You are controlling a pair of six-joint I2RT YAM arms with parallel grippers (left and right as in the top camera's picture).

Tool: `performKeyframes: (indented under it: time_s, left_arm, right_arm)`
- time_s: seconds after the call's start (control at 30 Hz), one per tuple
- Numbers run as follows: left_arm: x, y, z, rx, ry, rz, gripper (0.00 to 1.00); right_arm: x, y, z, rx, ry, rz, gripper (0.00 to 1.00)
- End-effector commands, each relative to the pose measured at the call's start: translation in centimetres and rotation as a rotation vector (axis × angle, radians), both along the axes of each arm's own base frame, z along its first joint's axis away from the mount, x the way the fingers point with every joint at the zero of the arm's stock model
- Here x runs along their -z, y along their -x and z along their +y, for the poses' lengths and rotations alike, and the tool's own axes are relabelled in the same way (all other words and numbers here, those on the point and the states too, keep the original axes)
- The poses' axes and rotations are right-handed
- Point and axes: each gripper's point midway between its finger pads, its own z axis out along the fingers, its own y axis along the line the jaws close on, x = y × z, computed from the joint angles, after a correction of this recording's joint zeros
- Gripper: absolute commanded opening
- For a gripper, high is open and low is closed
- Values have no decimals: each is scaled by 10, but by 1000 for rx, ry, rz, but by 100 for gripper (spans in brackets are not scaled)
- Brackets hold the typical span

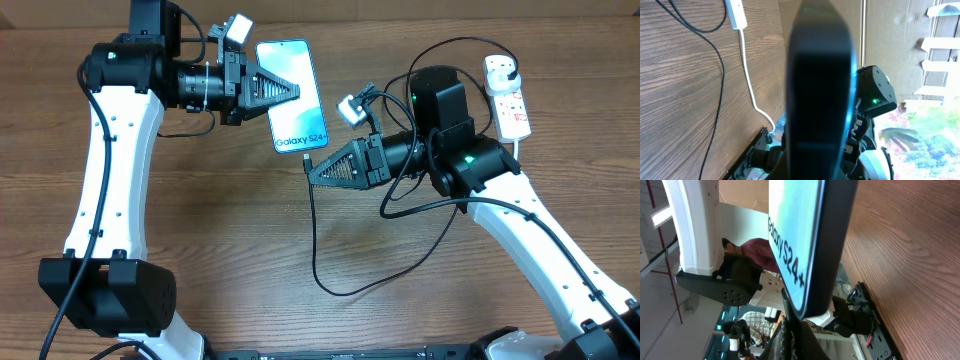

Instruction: Plug charger to phone and switch on socket

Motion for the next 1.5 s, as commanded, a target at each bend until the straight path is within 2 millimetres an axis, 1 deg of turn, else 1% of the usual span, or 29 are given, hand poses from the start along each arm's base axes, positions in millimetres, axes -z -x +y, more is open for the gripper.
performKeyframes:
  time_s: [0.0, 0.5, 1.07, 1.47]
  left_arm:
    - [-7, 3, -4, 24, 29, -26, 4]
    - [-7, 6, -9, 39, 30, -26, 4]
    - [-7, 6, -9, 39, 30, -27, 4]
    - [-8, 7, -9, 50, 36, -59, 4]
  right_arm:
    - [-10, -3, 0, -2, -17, -30, 4]
    - [-9, -4, 0, 8, -11, -32, 4]
    - [-9, -4, 0, 8, -11, -33, 4]
    - [-10, -5, 0, 8, -13, -36, 4]
